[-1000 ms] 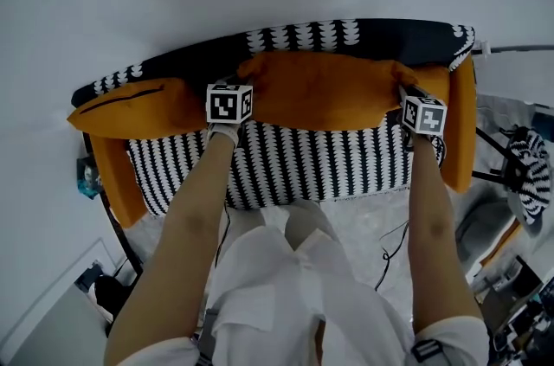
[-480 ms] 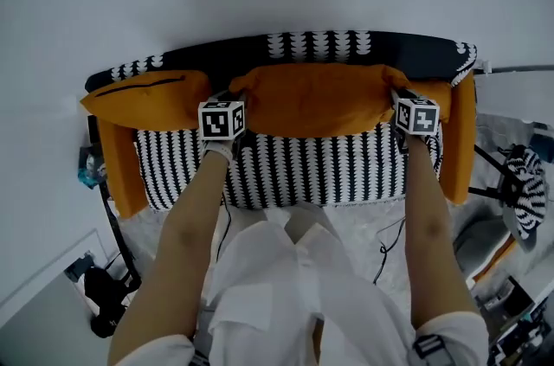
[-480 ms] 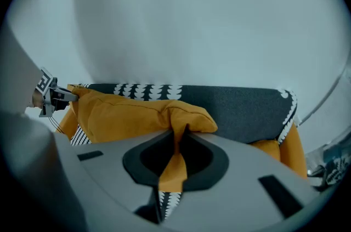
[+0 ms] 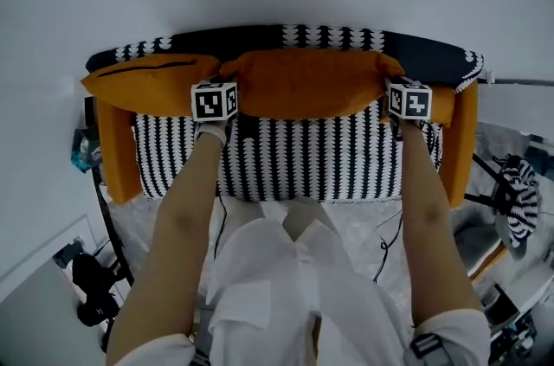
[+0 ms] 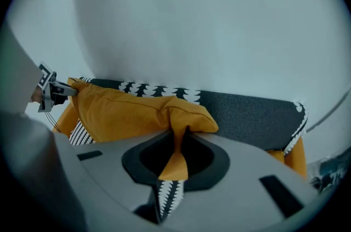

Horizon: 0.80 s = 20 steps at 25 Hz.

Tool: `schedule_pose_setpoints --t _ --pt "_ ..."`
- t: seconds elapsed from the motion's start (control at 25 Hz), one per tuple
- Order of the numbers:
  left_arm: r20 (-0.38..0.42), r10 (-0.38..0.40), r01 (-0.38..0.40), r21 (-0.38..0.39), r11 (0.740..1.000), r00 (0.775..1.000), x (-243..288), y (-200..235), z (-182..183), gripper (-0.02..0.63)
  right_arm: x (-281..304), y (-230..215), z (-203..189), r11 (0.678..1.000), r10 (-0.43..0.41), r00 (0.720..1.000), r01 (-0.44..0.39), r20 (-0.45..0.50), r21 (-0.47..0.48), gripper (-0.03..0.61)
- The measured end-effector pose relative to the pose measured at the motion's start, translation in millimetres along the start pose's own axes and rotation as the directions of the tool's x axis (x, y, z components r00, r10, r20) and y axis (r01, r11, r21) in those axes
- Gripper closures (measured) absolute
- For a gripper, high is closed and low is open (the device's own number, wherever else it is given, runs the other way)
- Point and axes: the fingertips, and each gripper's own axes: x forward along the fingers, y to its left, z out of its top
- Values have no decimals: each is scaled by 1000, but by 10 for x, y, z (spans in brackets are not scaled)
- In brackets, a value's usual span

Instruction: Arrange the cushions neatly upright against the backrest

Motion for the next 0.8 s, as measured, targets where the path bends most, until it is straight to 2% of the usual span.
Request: schedule_pose_setpoints --t 0.24,0.44,0.64,0.8 --pt "-27 3 -4 -43 999 1000 113 37 -21 497 69 -47 -89 999 -28 999 28 -36 17 517" --pt "-4 -19 18 -18 1000 1000 84 16 2 471 58 -41 -82 1000 -25 999 25 -21 17 501" --pt "-18 -1 1 -8 1000 1000 76 20 -22 443 9 -85 -121 998 -45 998 46 -37 33 472" --pt "-55 42 -42 -5 999 998 8 54 -92 437 -35 -111 -157 997 -70 996 72 -58 20 457"
